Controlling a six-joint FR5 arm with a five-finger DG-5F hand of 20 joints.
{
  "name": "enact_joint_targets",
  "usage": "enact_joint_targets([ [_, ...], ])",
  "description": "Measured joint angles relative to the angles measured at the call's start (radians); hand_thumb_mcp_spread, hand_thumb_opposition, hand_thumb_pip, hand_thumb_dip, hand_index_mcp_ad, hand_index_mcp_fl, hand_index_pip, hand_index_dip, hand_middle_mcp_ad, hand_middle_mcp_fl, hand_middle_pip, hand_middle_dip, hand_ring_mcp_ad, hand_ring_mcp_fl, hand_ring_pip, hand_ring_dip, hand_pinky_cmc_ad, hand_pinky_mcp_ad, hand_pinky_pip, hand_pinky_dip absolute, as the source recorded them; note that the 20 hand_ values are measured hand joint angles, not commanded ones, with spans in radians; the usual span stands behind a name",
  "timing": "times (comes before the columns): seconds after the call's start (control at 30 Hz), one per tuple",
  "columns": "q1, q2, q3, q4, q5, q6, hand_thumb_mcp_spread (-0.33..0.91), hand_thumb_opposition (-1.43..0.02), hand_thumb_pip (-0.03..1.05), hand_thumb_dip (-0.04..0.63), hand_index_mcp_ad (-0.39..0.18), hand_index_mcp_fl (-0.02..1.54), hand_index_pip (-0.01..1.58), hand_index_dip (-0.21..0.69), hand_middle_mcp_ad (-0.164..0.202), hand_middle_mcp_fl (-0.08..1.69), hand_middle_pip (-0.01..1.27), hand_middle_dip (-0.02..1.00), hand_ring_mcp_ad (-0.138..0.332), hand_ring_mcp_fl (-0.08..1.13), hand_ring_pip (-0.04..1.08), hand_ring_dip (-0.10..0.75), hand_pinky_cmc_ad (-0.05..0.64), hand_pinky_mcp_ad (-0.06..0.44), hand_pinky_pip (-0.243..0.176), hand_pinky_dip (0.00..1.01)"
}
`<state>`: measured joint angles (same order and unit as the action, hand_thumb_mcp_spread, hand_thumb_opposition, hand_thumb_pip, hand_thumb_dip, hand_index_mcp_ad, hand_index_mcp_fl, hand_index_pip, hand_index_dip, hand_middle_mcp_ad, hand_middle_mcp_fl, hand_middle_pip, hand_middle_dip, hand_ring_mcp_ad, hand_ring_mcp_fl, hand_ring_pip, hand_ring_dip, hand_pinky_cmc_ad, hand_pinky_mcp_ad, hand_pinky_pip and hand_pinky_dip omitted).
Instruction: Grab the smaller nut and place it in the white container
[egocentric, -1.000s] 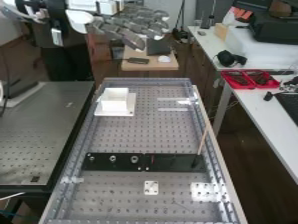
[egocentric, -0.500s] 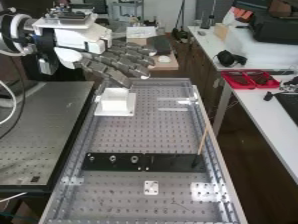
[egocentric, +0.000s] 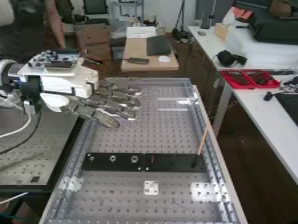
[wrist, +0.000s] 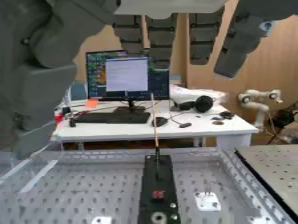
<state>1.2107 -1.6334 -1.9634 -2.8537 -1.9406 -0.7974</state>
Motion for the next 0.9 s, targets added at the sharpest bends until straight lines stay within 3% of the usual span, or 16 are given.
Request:
enact_joint_targets([
  [0.2,-0.055,-0.030,-0.052,0.090,-0.034,-0.013,0.32,-0.74,0.47,0.098,0.000,0.05,0.18,-0.066,0.087,0.07,0.14,0.14,0.204,0.00,0.14,0.024,0.332,0.265,-0.093,0.43],
  [0.53,-0.078,-0.092,-0.120,0.198,-0.005,0.031,0.32,-0.76,0.49,0.127,-0.023,0.05,0.43,-0.063,0.091,0.10,0.13,0.14,0.213,0.00,0.14,0.021,0.335,0.278,-0.089,0.43],
  [0.83,-0.106,-0.134,-0.179,0.318,0.001,0.070,0.38,-0.77,0.50,0.143,-0.054,0.06,0.81,-0.045,0.091,0.13,0.14,0.16,0.197,0.00,0.14,0.040,0.335,0.281,-0.093,0.42],
  [0.9,-0.112,-0.139,-0.187,0.332,-0.003,0.065,0.39,-0.79,0.56,0.140,-0.054,0.07,0.89,-0.037,0.091,0.13,0.14,0.16,0.192,0.01,0.14,0.045,0.332,0.281,-0.089,0.42],
])
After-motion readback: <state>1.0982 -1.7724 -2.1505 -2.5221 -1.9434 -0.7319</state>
